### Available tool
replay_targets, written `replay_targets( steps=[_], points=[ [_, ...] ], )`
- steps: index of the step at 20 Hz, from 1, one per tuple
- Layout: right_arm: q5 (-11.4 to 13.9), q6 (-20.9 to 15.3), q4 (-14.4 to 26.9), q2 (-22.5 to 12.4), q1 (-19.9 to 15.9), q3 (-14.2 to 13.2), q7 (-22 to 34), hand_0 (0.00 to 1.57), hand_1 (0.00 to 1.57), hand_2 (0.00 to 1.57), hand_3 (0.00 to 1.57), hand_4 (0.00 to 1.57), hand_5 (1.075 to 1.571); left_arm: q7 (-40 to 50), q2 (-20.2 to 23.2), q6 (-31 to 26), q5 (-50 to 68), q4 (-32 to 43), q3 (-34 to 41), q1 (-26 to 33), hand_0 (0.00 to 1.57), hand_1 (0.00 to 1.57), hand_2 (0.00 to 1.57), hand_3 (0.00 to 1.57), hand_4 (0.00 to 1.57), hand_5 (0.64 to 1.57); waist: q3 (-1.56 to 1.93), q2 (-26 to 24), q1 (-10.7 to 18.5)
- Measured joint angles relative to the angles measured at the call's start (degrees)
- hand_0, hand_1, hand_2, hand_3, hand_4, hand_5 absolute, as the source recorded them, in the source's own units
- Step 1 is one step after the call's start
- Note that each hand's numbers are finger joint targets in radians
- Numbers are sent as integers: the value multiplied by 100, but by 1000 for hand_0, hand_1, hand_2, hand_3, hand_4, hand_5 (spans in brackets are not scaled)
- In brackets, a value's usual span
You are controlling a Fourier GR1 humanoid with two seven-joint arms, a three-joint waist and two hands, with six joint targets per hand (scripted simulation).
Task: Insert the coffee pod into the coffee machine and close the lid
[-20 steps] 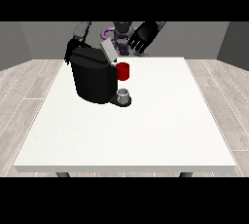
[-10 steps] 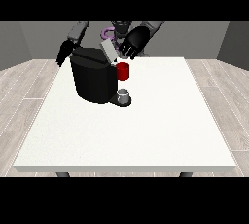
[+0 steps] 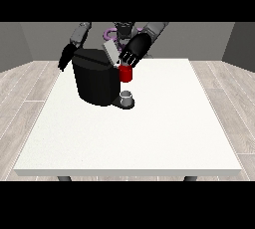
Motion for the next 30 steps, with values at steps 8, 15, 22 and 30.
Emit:
replay_targets(
  steps=[8,15,22,30],
  points=[
    [-10,-38,16,-28,-141,-64,16,0,0,0,0,100,1571,-61,-32,24,-42,106,1,-73,1196,1196,1252,1201,418,1571,3,79,-2],
    [-35,-1,16,-75,-132,-98,30,0,0,0,0,0,1571,-142,5,106,-99,153,10,-104,1231,1231,1267,1211,389,1571,4,94,-34],
    [-2,-57,55,-54,-167,-94,-12,0,0,0,0,141,1571,-248,62,180,-135,185,36,-203,1202,1202,1218,1176,360,1571,-1,161,-26],
    [12,-90,70,-54,-201,-107,-41,0,0,0,0,0,1571,-291,117,378,-364,190,-92,-287,1212,1212,1225,1100,0,1571,1,189,-73]
  ],
)
